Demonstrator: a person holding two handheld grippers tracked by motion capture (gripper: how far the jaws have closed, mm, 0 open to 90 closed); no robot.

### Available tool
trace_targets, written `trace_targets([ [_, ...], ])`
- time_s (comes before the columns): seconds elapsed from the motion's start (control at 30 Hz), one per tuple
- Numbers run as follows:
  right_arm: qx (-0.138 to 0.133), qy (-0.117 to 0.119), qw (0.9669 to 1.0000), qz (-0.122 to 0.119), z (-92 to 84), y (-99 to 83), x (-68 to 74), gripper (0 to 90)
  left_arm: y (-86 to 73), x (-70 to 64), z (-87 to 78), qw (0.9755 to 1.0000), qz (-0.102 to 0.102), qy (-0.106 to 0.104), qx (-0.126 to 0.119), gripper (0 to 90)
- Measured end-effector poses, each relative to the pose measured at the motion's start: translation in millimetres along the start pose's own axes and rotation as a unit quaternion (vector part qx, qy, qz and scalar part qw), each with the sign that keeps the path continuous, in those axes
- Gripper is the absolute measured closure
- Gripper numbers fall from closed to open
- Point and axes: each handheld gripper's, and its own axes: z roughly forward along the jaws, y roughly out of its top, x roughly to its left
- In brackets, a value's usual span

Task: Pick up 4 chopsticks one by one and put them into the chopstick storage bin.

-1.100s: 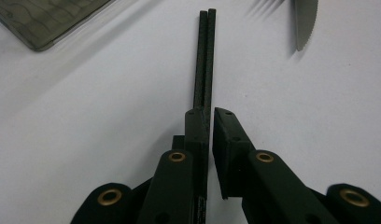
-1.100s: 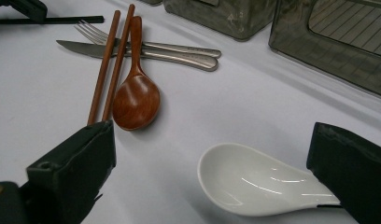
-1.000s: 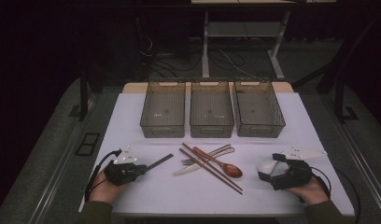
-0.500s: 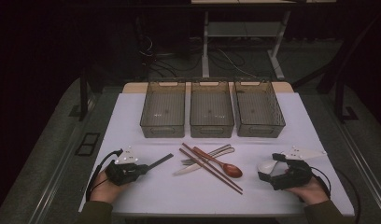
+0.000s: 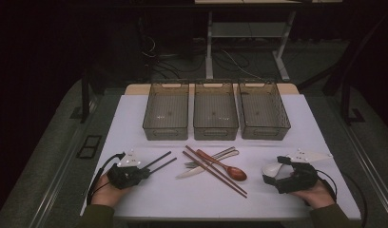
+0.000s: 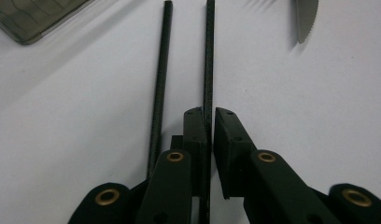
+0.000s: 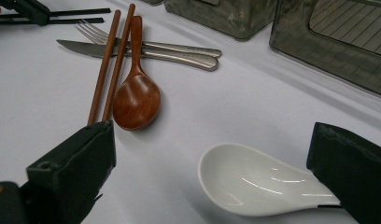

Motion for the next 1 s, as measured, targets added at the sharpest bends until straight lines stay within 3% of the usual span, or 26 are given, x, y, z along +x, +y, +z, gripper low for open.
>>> trace_targets([
  [0.1,0.0,0.0,1.0,0.0,0.2,0.0,0.0,1.3,-2.0,2.1,0.2,0.9999,-0.009,-0.013,-0.007,78.8],
  [0.23,0.001,0.0,1.0,0.0,0.6,-0.1,0.4,1.3,-2.6,2.4,0.6,0.9998,-0.011,-0.014,-0.01,78.2],
  [0.47,0.001,0.001,1.0,0.0,0.6,-0.1,0.7,1.3,-1.9,2.1,1.7,0.9998,-0.012,-0.012,-0.009,84.2],
  [1.0,0.0,0.001,1.0,-0.001,0.0,0.0,0.3,1.3,2.4,3.9,3.9,0.9992,-0.029,-0.024,-0.008,85.4],
])
